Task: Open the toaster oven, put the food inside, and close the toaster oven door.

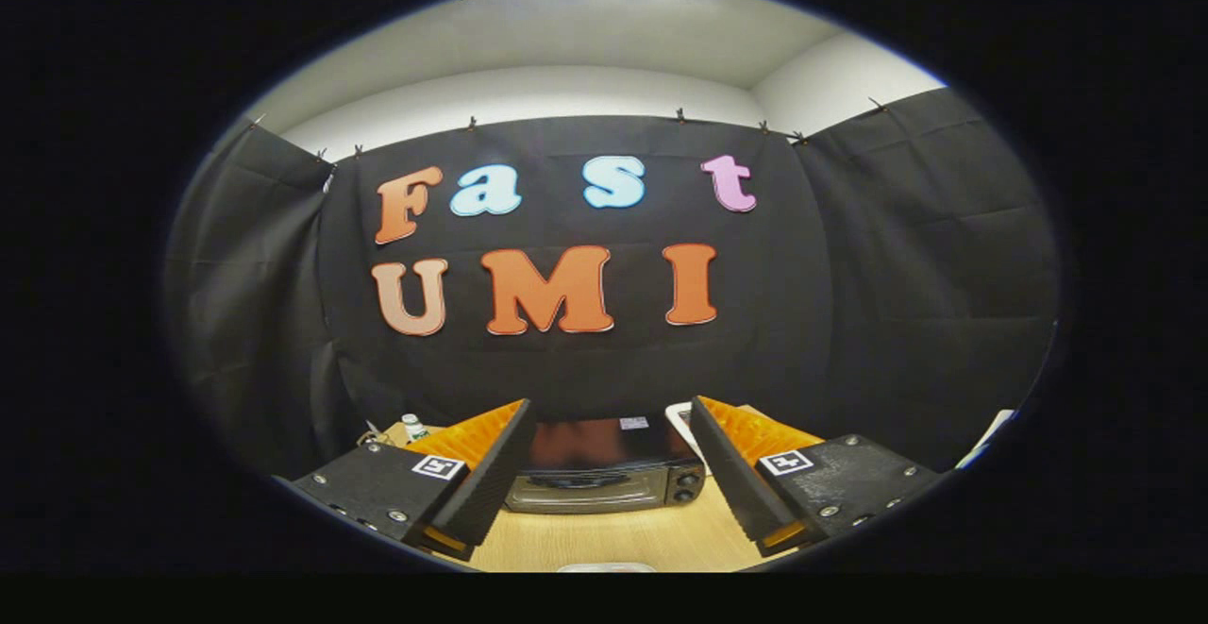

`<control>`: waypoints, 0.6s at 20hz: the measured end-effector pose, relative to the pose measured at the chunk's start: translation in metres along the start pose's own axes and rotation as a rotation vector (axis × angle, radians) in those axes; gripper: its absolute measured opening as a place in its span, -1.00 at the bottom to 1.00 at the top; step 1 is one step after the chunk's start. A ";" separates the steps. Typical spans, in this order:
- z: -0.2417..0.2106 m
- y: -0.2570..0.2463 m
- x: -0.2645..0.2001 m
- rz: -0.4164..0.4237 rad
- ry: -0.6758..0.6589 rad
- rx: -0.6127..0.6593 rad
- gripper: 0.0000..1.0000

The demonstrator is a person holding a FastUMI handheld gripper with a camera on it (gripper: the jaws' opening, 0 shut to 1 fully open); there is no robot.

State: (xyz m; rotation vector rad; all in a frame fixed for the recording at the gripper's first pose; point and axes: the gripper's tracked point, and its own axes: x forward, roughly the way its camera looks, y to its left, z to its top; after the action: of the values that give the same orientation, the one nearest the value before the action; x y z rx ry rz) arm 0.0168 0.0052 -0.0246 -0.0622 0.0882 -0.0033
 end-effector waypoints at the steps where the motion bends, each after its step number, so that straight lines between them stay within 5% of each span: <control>1: -0.005 0.004 0.005 0.010 0.009 0.003 0.95; 12: -0.072 0.060 0.085 0.141 0.184 0.000 0.95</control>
State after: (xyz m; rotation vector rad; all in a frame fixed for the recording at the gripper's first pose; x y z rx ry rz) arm 0.0946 0.0601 -0.1078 -0.0554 0.2759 0.1324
